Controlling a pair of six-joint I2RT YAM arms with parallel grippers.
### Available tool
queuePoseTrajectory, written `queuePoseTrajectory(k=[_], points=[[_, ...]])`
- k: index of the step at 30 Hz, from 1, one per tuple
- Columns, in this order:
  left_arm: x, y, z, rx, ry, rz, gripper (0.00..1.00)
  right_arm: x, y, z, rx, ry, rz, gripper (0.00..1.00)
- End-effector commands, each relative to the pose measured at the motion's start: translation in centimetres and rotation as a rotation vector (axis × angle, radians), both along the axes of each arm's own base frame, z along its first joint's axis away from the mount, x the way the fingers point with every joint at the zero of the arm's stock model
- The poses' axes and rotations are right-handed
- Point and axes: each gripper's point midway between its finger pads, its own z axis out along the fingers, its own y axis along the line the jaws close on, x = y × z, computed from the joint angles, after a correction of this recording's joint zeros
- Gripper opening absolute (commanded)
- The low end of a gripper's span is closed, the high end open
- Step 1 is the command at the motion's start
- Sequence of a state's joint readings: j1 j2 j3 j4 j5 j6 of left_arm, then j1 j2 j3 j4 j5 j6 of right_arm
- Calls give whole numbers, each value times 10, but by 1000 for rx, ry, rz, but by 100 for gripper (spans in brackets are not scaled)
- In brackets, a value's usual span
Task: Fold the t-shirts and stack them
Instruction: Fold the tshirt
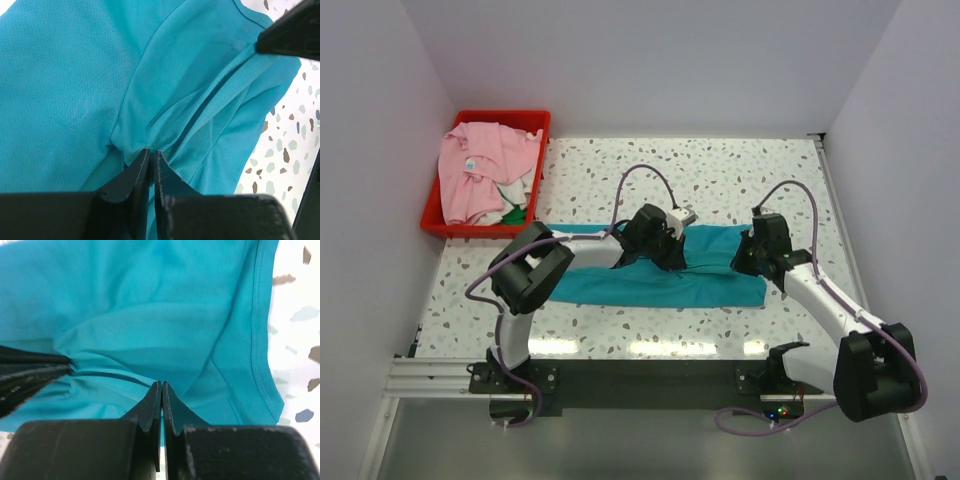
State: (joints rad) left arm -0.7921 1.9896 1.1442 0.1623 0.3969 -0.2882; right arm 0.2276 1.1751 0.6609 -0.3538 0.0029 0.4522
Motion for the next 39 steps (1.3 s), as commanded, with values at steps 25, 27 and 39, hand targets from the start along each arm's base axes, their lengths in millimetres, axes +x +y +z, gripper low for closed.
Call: queuePoseTrajectory(k=[25, 27, 39], points=[[61, 89, 32, 241, -17, 521, 12, -30, 1, 17, 139, -56, -131, 42], [57, 115, 23, 336, -13, 612, 9, -15, -4, 23, 112, -78, -171, 41], [1, 179, 2, 488, -10, 698, 10, 37, -25, -41, -87, 100, -277, 39]])
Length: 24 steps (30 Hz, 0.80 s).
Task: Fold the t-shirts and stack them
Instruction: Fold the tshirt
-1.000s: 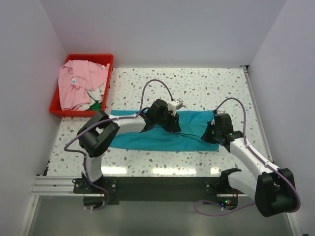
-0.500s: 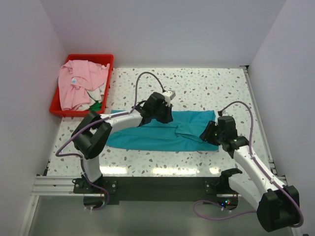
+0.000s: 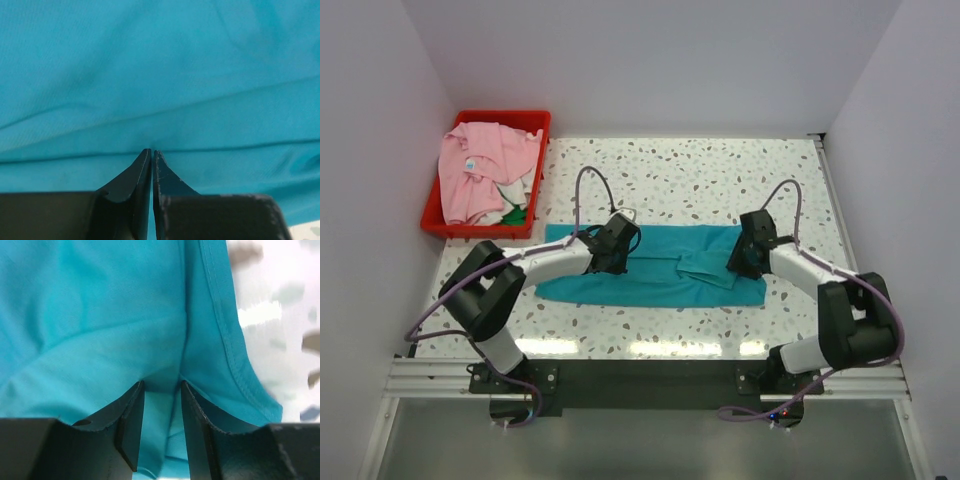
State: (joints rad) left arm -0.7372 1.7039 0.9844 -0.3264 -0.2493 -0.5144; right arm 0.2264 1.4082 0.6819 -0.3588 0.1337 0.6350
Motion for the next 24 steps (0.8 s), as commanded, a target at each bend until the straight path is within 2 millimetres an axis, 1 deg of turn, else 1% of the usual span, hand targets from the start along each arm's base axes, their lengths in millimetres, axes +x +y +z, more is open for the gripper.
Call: queuePoseTrajectory(k=[1, 2, 3, 5, 6, 7, 8, 9, 11, 12, 13, 14, 15, 16, 17, 18, 19, 20, 21, 22, 23, 24], points=[[-4, 7, 8, -1, -44, 30, 10, 45, -7, 13, -49, -89, -39, 39], [-7, 7, 2, 7, -28, 20, 10, 50, -7, 9, -53, -74, -33, 39], [-11, 6, -3, 9, -13, 10, 10, 61, -5, 5, -59, -61, -25, 39], [-15, -2, -7, -10, -6, 0, 10, 73, -6, 0, -87, -45, -3, 39], [-21, -5, -12, -29, 13, -10, 10, 87, -5, -4, -92, -34, 4, 39], [-21, -12, -12, -58, 9, -15, 10, 96, -7, -5, -91, -34, 18, 39], [-25, -20, -15, -99, 21, -17, 10, 117, -3, -8, -79, -35, 46, 39], [-28, -21, -17, -109, 38, -14, 10, 131, 1, -8, -68, -45, 49, 39], [-28, -33, -21, -162, 46, 1, 10, 154, 5, -8, -84, -33, 102, 39], [-29, -41, -20, -194, 58, -1, 10, 190, 14, 16, -73, -105, 123, 39], [-28, -52, -20, -241, 60, 7, 11, 195, 14, -4, -88, -50, 155, 40], [-26, -62, -16, -276, 57, 4, 13, 209, 19, -1, -83, -64, 171, 40], [-28, -74, -13, -318, 73, -8, 13, 241, 32, 26, -58, -147, 218, 41], [-27, -89, -8, -368, 72, -15, 14, 248, 36, 9, -56, -118, 238, 43], [-24, -102, -5, -394, 77, -26, 19, 260, 41, 13, -53, -138, 250, 49], [-19, -115, 3, -434, 62, -42, 22, 283, 51, 35, -41, -202, 269, 52], [-19, -126, 10, -463, 65, -63, 25, 286, 55, 37, -36, -192, 297, 54], [-11, -137, 22, -493, 46, -79, 32, 292, 56, 32, -45, -183, 306, 57], [-7, -142, 33, -509, 27, -91, 36, 306, 64, 55, -45, -236, 319, 62], [-3, -142, 40, -500, 11, -97, 40, 306, 64, 61, -52, -237, 329, 64], [3, -141, 57, -486, -27, -117, 45, 309, 63, 78, -61, -265, 325, 66], [11, -134, 65, -453, -72, -97, 47, 310, 64, 92, -66, -287, 319, 70]])
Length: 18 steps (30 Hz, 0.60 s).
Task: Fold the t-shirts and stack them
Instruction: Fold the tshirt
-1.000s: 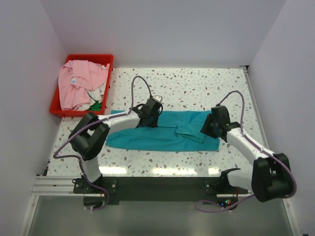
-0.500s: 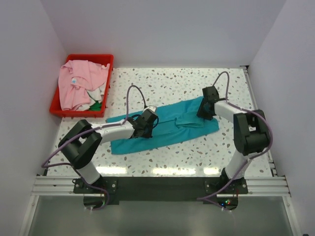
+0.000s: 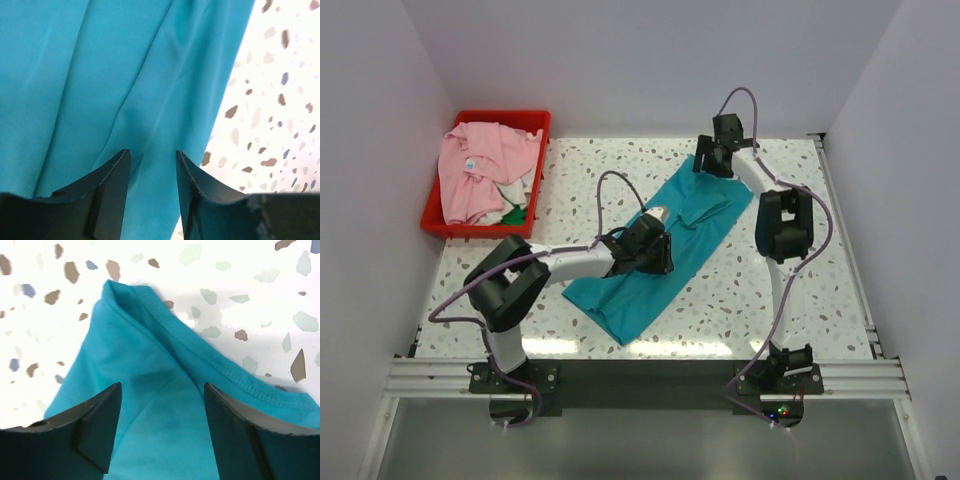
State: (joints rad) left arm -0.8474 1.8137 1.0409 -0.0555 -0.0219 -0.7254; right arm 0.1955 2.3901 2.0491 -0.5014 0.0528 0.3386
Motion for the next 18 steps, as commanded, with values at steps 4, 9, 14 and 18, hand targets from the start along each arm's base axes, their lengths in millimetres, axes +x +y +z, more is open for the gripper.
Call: queuePoseTrajectory(k=[4, 9, 14, 18], points=[[40, 42, 76, 76, -188, 77, 48, -21, -3, 95, -18, -88, -9, 72], [29, 107, 56, 330, -192, 109, 43, -81, -10, 90, 8, -39, -70, 60], [8, 135, 37, 420, -146, 110, 26, -129, -11, 39, 62, 47, -112, 35], [-4, 154, 16, 495, -108, 126, 19, -137, -9, 11, 63, 107, -110, 26]])
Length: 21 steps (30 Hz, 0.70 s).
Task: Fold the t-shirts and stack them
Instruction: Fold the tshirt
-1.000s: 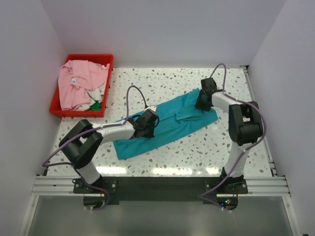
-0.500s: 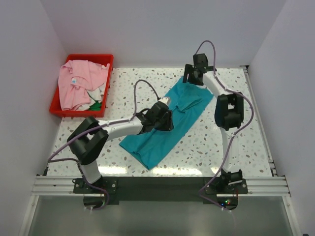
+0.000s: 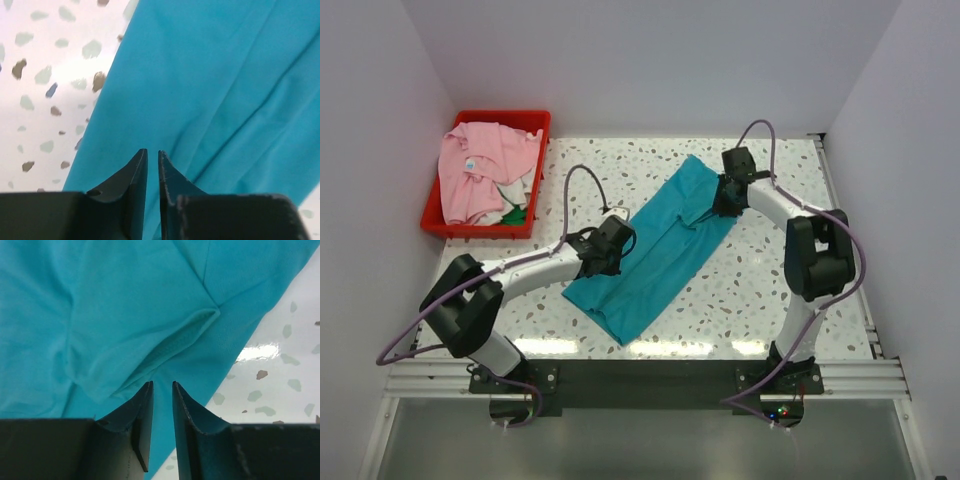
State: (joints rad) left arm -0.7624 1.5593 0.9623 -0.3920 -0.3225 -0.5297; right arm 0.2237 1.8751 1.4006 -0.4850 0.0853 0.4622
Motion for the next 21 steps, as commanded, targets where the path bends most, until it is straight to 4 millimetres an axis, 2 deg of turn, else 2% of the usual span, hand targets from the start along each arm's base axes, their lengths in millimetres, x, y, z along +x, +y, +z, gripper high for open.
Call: queuePoseTrajectory(k=[1, 4, 10, 11, 12, 13, 14, 15, 16, 17, 18, 19, 20, 21], points=[[-13, 28, -16, 115, 28, 28, 17, 6, 9, -25, 35, 13, -20, 25], [-26, 36, -33, 122, 60, 25, 12, 11, 10, -35, 28, 39, -19, 20], [-43, 21, -50, 95, 106, -24, 8, 33, 7, -55, -25, 71, -14, 18], [-46, 16, -53, 82, 120, -36, 8, 45, 8, -49, -31, 46, -11, 18], [-50, 9, -55, 75, 124, -53, 7, 49, 8, -60, -48, 65, 3, 18], [-52, 5, -59, 69, 135, -54, 7, 54, 8, -62, -57, 66, 16, 18], [-55, 0, -60, 58, 144, -62, 7, 70, 11, -52, -62, 28, 25, 19], [-58, -9, -61, 41, 143, -81, 7, 73, 8, -63, -86, 48, 44, 20], [-62, -15, -64, 26, 154, -82, 7, 80, 8, -62, -97, 40, 54, 22], [-65, -22, -66, 7, 166, -95, 7, 95, 12, -51, -97, -2, 63, 24], [-69, -32, -66, -8, 166, -112, 8, 101, 10, -58, -117, 4, 77, 26], [-70, -40, -66, -22, 168, -111, 10, 108, 12, -56, -119, -11, 86, 27], [-73, -48, -66, -37, 175, -121, 11, 123, 17, -42, -112, -57, 97, 33], [-76, -58, -65, -59, 172, -140, 13, 129, 18, -40, -114, -64, 120, 36]])
